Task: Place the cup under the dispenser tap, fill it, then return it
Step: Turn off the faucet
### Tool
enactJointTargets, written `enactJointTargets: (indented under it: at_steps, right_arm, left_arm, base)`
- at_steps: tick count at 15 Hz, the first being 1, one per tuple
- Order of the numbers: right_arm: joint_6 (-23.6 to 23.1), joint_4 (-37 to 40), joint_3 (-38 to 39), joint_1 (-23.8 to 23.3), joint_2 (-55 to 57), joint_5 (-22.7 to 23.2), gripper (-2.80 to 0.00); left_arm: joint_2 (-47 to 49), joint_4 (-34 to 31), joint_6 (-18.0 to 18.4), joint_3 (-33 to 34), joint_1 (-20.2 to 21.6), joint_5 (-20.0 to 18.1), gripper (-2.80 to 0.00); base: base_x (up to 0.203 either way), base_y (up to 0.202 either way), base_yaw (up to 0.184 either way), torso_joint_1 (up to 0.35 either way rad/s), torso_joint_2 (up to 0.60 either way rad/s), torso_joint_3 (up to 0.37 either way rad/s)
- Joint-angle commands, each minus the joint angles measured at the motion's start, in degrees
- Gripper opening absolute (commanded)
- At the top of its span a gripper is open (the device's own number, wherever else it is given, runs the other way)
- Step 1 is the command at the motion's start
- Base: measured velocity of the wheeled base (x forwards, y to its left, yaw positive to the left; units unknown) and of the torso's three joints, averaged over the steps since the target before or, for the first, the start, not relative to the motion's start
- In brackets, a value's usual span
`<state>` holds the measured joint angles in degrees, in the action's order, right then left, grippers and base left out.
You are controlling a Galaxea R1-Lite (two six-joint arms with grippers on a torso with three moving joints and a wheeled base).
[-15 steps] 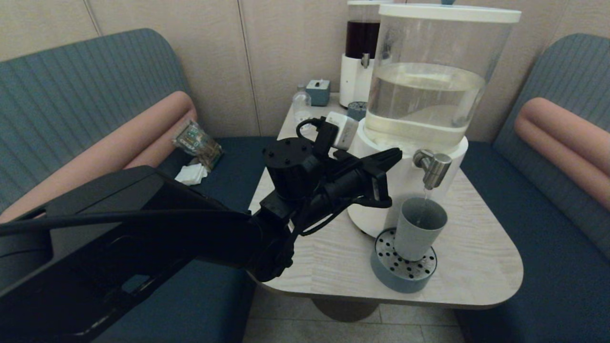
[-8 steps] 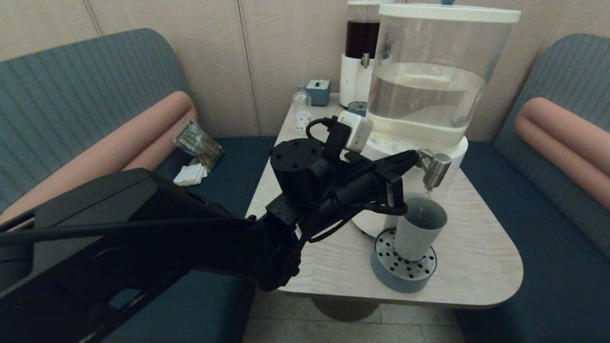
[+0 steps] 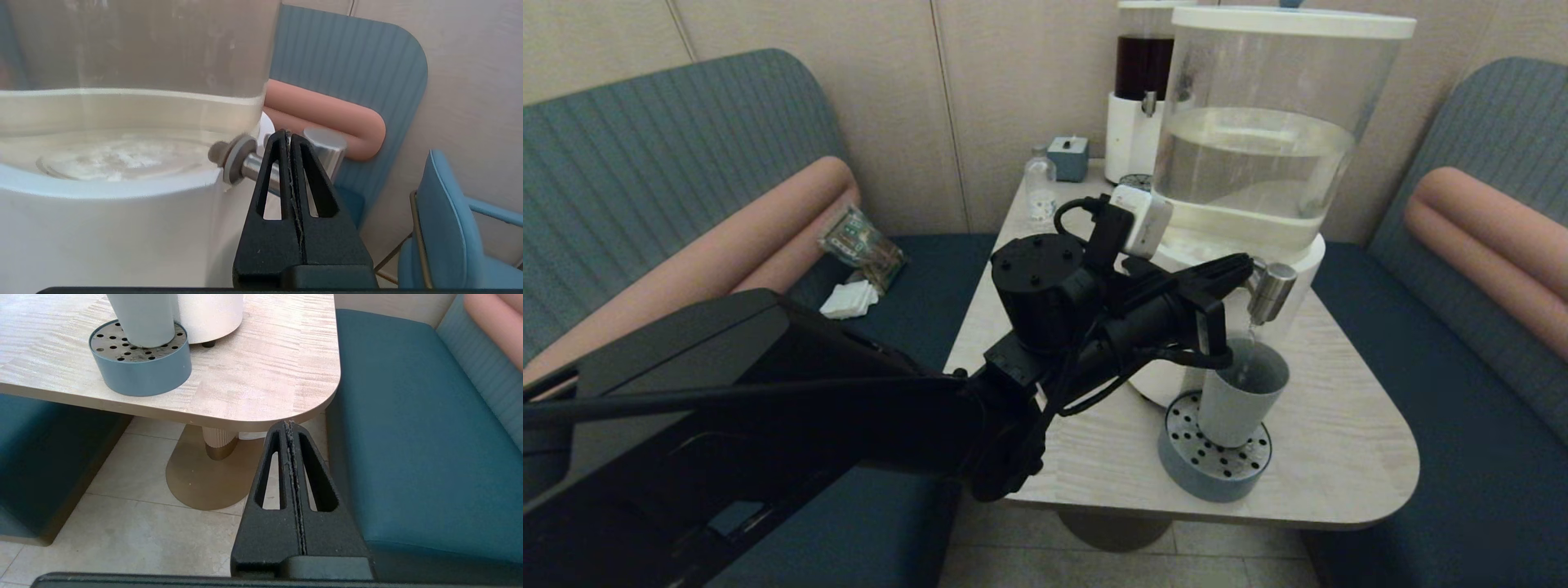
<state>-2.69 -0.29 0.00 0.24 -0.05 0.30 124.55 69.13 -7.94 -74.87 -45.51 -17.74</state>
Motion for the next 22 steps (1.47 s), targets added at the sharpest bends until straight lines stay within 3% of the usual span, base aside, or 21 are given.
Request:
enactJointTargets:
  at_steps: [1, 22]
  right_arm:
    - [0.0, -0.1, 0.2, 0.0, 0.0, 0.0, -2.80]
    - [0.0, 0.0, 0.2, 0.0, 0.0, 0.0, -2.80]
  left_arm:
    - [0.6, 0.2, -0.1, -1.1, 0.1, -0.1, -2.80]
    - [7.9, -0.2, -0.4, -8.4, 0.1, -0.6, -2.80]
  base:
    - [0.000, 0.000, 0.000, 0.000, 0.00, 0.000]
    - [0.000, 0.000, 0.000, 0.000, 0.00, 0.000]
